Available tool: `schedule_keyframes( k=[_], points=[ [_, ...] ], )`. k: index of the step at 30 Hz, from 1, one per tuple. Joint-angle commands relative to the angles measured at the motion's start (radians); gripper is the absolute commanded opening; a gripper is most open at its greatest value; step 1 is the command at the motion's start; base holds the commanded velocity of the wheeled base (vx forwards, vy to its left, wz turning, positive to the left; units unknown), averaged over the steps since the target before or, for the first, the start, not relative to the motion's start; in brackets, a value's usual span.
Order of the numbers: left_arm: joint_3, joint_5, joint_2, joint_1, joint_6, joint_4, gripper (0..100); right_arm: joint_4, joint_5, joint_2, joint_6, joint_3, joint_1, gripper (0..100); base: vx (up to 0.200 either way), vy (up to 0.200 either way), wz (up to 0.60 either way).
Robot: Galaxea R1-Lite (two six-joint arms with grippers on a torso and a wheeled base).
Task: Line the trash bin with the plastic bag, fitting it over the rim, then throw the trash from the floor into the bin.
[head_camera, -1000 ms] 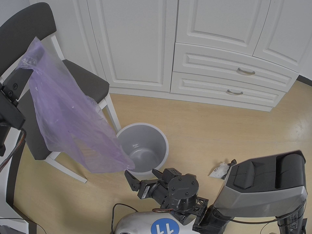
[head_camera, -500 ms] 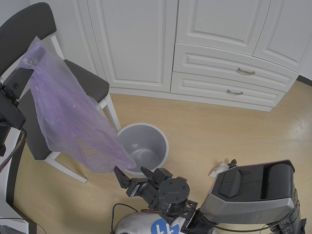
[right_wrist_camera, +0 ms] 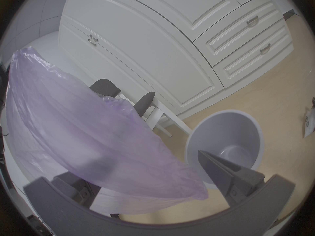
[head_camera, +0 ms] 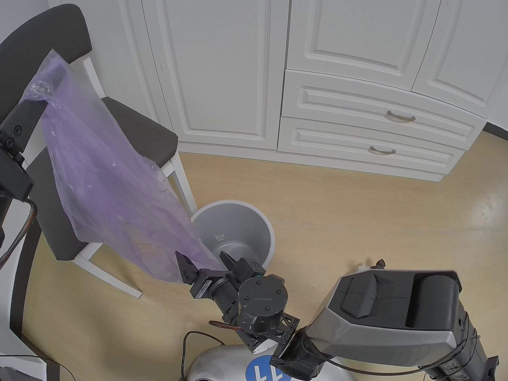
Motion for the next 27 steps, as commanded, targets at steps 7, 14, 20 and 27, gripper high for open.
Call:
schedule_keyframes(
  k=[7, 14, 20, 27],
  points=[
    [-0.002, -0.001, -0.001, 0.0, 0.0, -0.004, 0, -0.003, -0.001, 0.062, 0.0, -0.015, -0.02, 100, 0.0, 0.0, 0.0],
    [-0.005, 0.001, -0.003, 0.0, 0.0, -0.004, 0, -0.008, 0.0, 0.081, 0.0, -0.016, -0.028, 100, 0.0, 0.0, 0.0],
    [-0.003, 0.001, -0.003, 0.0, 0.0, -0.004, 0, -0.009, -0.001, 0.085, 0.0, -0.021, -0.029, 100, 0.0, 0.0, 0.0],
    [-0.002, 0.001, -0.004, 0.0, 0.0, -0.004, 0, -0.009, -0.001, 0.08, -0.001, -0.019, -0.029, 100, 0.0, 0.0, 0.0]
  ],
)
